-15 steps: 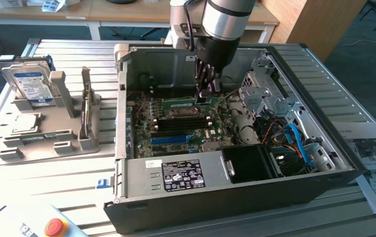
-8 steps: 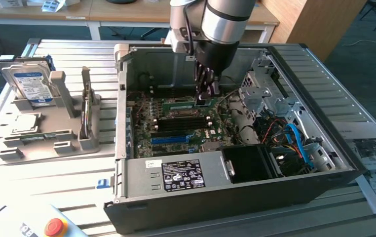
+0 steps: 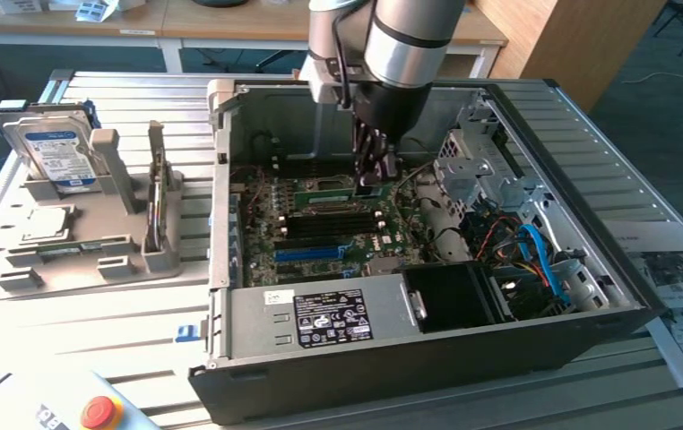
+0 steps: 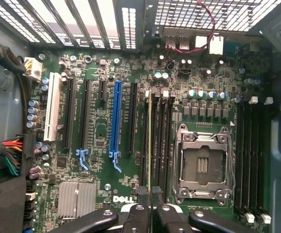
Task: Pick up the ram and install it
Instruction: 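Insert the ram into the slot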
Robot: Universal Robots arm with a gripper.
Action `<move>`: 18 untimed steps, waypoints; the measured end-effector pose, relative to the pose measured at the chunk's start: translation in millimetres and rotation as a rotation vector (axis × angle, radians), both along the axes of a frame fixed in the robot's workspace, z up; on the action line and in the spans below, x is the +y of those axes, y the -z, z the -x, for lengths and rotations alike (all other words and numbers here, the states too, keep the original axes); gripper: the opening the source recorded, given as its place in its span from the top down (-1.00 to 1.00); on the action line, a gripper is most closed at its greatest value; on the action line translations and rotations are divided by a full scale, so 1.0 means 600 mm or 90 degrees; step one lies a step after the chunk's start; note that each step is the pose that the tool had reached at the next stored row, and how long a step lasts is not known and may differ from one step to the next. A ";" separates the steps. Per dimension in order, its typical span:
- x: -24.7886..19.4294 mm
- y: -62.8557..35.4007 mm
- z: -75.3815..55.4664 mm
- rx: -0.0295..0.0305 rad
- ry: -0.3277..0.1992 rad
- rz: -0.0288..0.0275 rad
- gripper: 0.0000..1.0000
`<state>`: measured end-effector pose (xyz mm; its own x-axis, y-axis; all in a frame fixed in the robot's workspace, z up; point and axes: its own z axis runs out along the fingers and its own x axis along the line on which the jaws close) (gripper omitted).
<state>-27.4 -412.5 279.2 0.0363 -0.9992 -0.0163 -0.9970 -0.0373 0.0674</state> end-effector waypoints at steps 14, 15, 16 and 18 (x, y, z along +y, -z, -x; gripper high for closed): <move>0.0000 0.026 0.000 0.0000 0.000 0.0001 0.76; 0.0000 0.028 0.000 0.0000 0.000 0.0000 0.76; 0.0000 0.030 0.000 0.0000 0.000 0.0001 0.76; 0.0000 0.033 0.000 0.0000 0.000 0.0000 0.76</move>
<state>-27.4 -412.5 259.4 0.0363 -0.9992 -0.0162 -0.9970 -0.0373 0.0675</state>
